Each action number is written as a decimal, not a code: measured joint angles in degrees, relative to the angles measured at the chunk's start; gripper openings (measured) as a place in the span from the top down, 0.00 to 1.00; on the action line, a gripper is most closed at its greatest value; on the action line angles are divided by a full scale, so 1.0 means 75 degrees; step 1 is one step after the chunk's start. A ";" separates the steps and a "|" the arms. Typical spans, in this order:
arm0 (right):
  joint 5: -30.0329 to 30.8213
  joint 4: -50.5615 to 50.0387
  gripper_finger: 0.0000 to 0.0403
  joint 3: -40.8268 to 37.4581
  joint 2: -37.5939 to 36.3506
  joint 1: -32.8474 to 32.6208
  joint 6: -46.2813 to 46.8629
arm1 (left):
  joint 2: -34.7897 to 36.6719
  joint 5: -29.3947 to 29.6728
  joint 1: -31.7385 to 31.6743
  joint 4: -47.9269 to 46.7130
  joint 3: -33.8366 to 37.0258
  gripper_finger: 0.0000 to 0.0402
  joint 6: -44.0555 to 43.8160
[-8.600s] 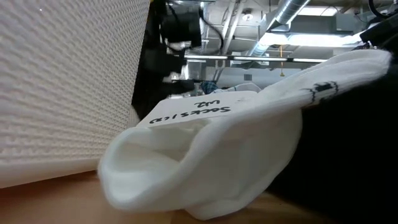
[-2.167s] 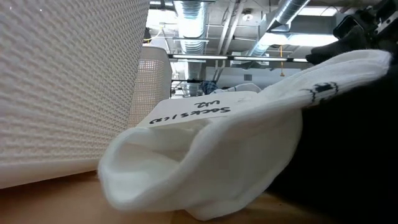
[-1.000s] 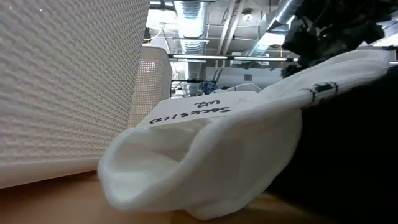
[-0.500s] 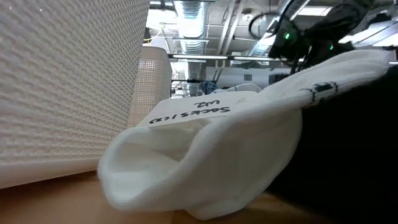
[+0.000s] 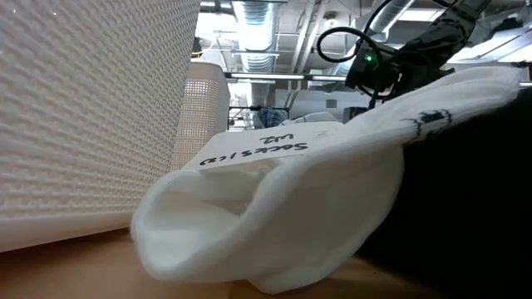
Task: Sort clothes
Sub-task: Put the blue shirt into the top white laundry organizer
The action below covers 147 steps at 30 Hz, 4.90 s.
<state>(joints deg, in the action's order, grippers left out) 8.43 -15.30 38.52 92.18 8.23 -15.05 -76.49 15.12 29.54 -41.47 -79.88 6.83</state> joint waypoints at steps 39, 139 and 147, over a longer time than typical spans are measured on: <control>0.2757 -0.2041 0.90 0.1346 -0.5106 -0.3060 0.2801 | 0.0000 0.0750 0.0000 0.1688 0.0003 0.57 0.1521; 0.4981 -0.1670 0.25 0.4998 -0.3154 -0.5126 0.0269 | -0.0124 -0.0413 -0.2218 0.7049 0.0257 0.91 0.1958; 0.4983 -0.1948 0.24 0.4998 -0.3154 -0.5149 0.0675 | 0.0330 0.0997 -0.1770 0.6961 0.0259 0.91 0.2900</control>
<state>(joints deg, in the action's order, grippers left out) 45.80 -29.92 76.01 68.53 -30.39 -9.99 -74.02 22.60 16.27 10.73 -77.93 28.58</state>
